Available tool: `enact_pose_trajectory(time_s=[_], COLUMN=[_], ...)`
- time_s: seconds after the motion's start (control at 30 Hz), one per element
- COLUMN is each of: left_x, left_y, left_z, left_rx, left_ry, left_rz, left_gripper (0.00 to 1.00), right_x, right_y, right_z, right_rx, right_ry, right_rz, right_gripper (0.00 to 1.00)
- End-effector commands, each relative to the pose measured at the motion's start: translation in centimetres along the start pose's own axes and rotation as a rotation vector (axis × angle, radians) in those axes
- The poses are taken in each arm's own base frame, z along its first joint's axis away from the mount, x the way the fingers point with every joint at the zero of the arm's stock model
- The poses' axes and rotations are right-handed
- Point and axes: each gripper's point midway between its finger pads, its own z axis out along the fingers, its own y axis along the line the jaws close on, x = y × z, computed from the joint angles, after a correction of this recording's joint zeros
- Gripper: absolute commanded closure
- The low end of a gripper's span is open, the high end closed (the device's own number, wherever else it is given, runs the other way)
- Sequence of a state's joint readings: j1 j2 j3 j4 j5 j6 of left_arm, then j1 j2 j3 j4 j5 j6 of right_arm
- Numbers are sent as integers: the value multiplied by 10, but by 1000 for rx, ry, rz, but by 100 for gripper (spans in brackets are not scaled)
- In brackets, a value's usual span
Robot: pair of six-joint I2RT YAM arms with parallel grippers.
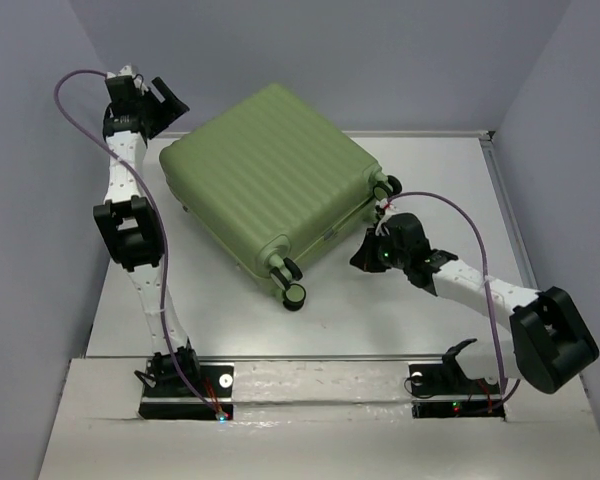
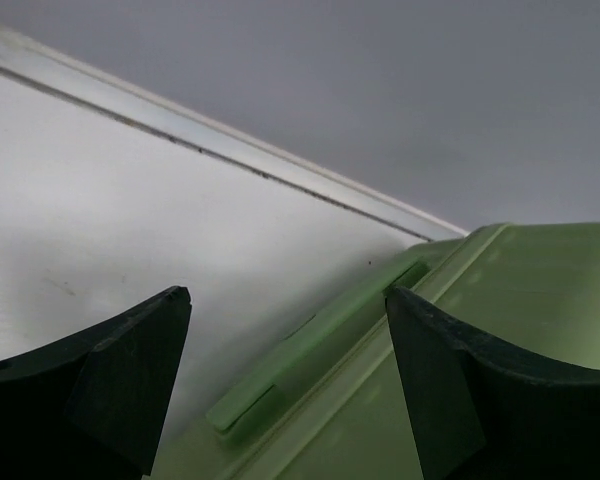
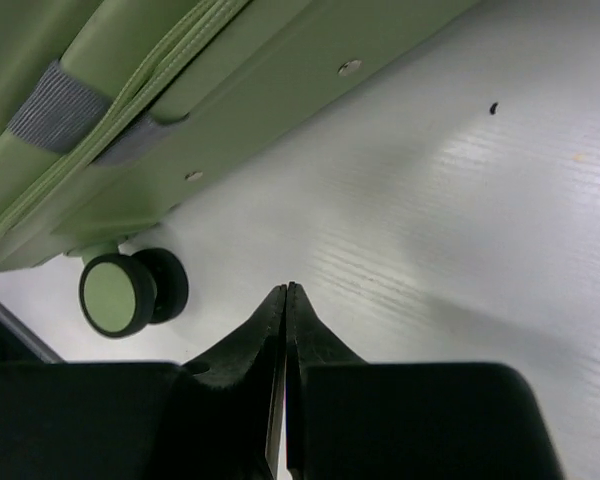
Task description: Pack the luggage
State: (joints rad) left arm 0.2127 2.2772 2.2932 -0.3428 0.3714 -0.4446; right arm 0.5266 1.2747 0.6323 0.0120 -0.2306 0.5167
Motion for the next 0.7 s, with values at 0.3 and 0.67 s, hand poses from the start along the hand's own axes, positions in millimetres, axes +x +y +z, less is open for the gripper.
enact_pose_trajectory(time_s=[0.3,0.67], left_x=[121,157], left_y=[27,11], left_z=[52,-50], left_rx=[74,30], left_ry=[303,208], left_rz=[-29,-68], left_gripper=[11,11], right_x=[-110,-190], right_y=[21,62], right_z=[40,60], right_rx=[36,-91], right_ry=[-236,-279], right_rz=[-13,-113], right_gripper=[93,93])
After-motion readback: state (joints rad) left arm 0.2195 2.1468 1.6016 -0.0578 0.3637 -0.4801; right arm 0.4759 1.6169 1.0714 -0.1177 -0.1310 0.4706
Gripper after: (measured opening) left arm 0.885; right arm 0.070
